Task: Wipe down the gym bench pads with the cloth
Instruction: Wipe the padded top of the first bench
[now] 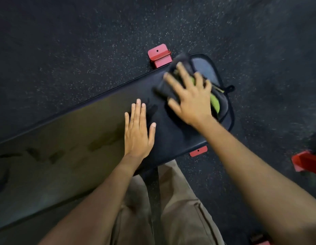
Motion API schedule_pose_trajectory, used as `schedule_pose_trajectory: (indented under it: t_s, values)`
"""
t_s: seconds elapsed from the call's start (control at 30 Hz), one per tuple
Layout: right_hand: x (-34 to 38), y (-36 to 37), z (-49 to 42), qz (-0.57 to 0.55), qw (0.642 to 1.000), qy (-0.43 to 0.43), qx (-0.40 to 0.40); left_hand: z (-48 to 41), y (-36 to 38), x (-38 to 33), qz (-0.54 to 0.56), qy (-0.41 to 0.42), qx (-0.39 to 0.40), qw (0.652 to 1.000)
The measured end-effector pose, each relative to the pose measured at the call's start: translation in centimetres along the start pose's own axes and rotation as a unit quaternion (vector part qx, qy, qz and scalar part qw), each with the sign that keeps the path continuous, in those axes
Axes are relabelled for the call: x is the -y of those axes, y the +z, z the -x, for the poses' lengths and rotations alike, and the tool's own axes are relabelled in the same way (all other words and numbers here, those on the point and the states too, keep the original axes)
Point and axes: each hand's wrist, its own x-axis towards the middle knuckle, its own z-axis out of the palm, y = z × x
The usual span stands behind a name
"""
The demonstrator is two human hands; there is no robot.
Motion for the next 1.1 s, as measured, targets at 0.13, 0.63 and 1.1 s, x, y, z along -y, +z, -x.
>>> schedule_pose_trajectory:
  t_s: [0.13, 0.63, 1.1]
  values:
    - [-3.4, 1.4, 9.0, 0.039, 0.992, -0.123, -0.004, -1.7, 0.1, -0.9, -0.001, -0.010, -0.002, 1.000]
    - [-4.7, -0.3, 0.2, -0.073, 0.983, 0.166, -0.022, -3.3, 2.7, -3.6, -0.076, -0.028, 0.010, 0.997]
    - [-3.4, -0.8, -7.4, -0.085, 0.976, 0.199, 0.004, -3.0, 3.3, -3.5, -0.094, -0.023, -0.006, 0.995]
